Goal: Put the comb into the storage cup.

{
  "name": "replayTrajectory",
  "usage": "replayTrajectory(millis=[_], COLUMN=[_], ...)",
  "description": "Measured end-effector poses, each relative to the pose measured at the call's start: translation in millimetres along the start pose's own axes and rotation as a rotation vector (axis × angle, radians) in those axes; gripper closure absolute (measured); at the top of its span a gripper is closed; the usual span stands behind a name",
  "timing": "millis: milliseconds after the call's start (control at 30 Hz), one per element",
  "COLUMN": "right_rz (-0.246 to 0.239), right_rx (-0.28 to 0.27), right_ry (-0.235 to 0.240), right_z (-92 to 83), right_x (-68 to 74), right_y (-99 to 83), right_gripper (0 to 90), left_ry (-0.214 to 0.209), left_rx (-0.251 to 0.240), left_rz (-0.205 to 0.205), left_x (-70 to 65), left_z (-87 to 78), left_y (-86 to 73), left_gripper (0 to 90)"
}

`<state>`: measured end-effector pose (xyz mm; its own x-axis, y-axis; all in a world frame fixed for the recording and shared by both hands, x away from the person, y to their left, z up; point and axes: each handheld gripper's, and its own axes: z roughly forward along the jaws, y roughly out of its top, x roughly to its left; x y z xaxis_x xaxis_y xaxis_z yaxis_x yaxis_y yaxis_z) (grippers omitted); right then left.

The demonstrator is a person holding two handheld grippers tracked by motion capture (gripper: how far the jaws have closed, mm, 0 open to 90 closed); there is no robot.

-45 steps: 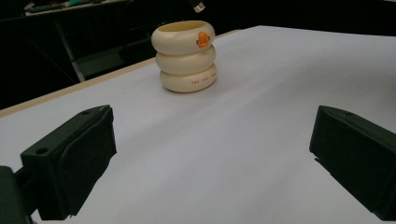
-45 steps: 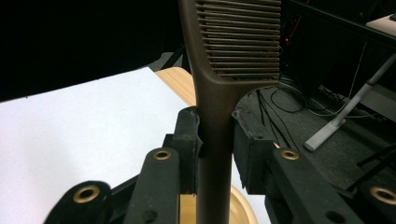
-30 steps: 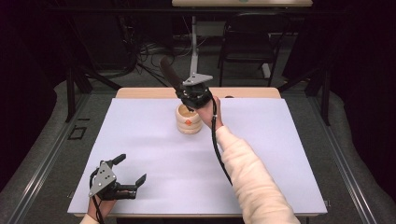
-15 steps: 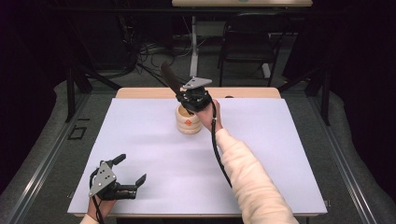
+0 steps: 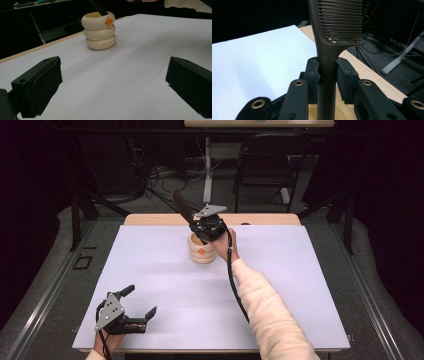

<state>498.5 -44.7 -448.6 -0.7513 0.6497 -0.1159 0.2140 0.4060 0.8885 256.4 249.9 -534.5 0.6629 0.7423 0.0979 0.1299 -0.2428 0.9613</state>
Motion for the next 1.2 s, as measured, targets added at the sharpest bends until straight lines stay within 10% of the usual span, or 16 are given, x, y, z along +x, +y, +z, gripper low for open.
replayTrajectory(millis=[1200], right_rz=[-0.028], right_rx=[0.089], right_ry=[-0.011], right_z=[13.5], right_x=[-0.8], right_y=[-14.0], right_gripper=[71.7], left_ry=[-0.001], left_rx=[0.006], left_rz=[0.004], left_x=[0.2], left_z=[0.4], left_y=[-0.1], left_gripper=[0.2])
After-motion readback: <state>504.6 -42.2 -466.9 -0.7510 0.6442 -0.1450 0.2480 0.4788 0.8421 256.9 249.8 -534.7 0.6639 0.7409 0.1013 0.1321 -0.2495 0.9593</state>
